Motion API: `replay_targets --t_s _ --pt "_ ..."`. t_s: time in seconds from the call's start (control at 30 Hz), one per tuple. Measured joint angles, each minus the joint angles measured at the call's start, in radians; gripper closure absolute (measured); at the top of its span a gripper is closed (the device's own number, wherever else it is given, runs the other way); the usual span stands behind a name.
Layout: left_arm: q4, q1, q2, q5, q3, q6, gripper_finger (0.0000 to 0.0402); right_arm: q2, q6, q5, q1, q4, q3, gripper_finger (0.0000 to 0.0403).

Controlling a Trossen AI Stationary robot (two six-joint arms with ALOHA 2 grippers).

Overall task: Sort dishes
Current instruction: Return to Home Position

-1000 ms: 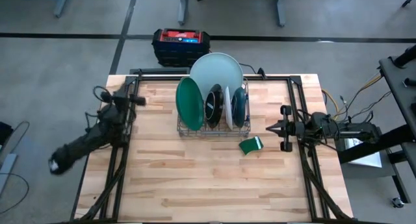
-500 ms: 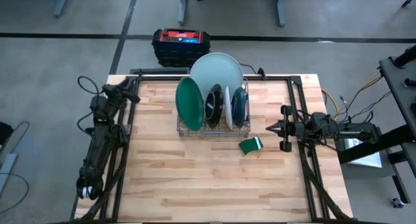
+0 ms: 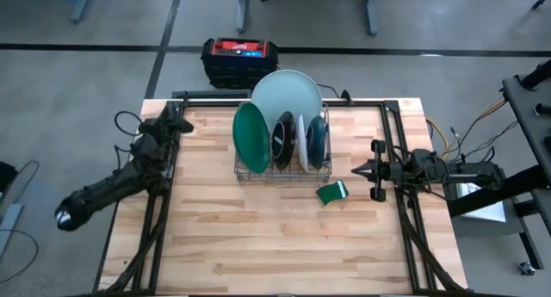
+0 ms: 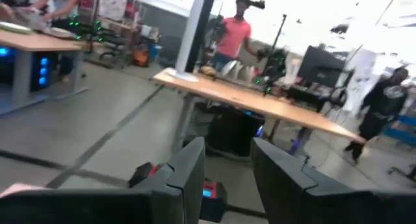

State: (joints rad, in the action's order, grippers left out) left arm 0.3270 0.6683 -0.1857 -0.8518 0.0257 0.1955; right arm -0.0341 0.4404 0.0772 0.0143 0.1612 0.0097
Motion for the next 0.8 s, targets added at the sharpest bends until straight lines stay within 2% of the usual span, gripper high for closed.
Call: replay_targets --t_s 0.1,0.27,0.8 --pt "-0.002 -0.099 -0.013 -0.081 0.007 -0.003 0.0286 0.0 0.01 0.0 0.0 -0.001 0.0 0.0403" --pt "-0.003 -0.183 -0.029 -0.047 0.008 -0.003 0.0286 -0.001 0.003 0.0 0.0 -0.001 0.0 0.0403" --pt "-0.004 -0.191 -0.101 -0.039 0.009 -0.003 0.0286 -0.002 0.003 0.0 0.0 -0.001 0.0 0.0403"
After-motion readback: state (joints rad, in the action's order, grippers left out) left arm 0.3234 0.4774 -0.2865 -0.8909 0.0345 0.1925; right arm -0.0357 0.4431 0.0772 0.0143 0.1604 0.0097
